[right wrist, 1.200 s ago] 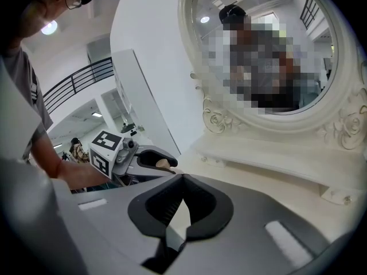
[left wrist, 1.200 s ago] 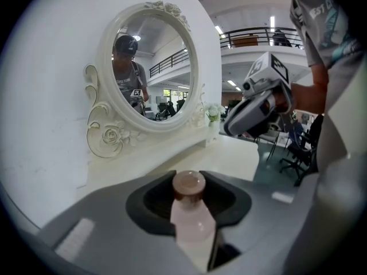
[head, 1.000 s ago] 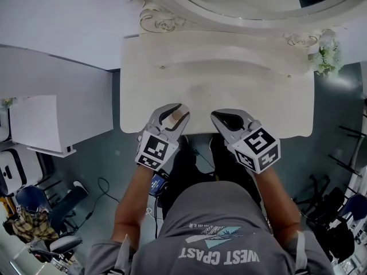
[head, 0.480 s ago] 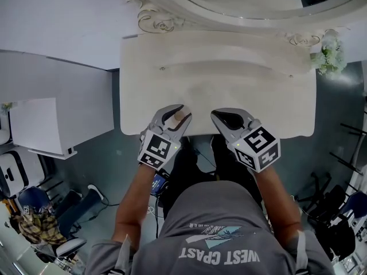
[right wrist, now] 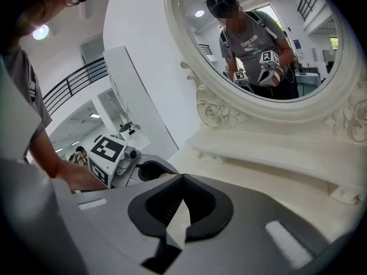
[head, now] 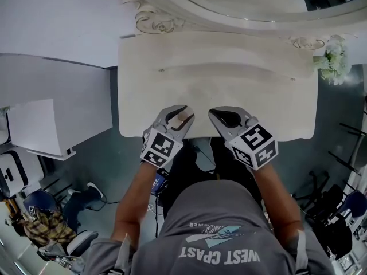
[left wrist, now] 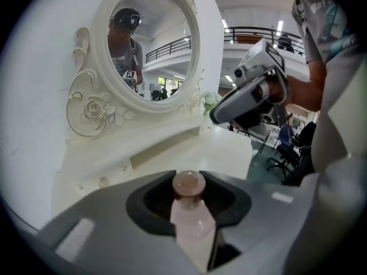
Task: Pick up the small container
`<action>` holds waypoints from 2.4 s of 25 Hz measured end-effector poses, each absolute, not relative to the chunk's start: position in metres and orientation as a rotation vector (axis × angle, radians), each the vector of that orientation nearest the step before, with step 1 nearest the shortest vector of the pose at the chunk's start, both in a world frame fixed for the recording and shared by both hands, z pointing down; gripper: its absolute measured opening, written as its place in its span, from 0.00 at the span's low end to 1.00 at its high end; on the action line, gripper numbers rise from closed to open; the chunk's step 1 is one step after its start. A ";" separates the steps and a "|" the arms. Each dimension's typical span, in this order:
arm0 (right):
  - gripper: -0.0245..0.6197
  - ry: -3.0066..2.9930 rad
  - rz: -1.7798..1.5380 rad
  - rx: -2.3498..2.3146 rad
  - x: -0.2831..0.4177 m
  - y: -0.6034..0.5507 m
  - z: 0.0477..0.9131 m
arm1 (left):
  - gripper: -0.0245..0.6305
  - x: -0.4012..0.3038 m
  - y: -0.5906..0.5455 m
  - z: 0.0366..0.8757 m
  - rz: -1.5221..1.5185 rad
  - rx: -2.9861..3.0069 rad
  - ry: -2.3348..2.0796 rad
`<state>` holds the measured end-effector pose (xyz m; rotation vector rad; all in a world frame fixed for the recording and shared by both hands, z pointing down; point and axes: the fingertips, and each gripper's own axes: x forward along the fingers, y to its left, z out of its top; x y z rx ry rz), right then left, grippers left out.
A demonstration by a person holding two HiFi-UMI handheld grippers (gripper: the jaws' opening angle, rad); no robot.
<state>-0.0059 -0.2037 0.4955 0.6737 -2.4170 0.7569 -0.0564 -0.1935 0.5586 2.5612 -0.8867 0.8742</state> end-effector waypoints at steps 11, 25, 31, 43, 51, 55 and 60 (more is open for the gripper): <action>0.04 -2.360 0.797 0.665 0.002 -0.208 0.524 | 0.23 -0.046 -0.203 0.583 0.897 2.538 -0.854; 0.04 -2.316 0.824 0.668 0.010 -0.219 0.544 | 0.23 -0.043 -0.222 0.609 0.922 2.500 -0.844; 0.04 -2.302 0.825 0.669 0.011 -0.224 0.551 | 0.23 -0.043 -0.230 0.616 0.896 2.487 -0.857; 0.04 -2.269 0.846 0.667 0.016 -0.220 0.563 | 0.23 -0.041 -0.247 0.614 0.849 2.552 -0.913; 0.04 -2.267 0.838 0.675 0.017 -0.222 0.564 | 0.23 -0.038 -0.256 0.616 0.801 2.645 -0.944; 0.04 -2.263 0.833 0.671 0.014 -0.220 0.563 | 0.23 -0.037 -0.255 0.616 0.782 2.701 -0.951; 0.04 -2.265 0.824 0.669 0.010 -0.217 0.559 | 0.23 -0.037 -0.254 0.616 0.751 2.716 -0.934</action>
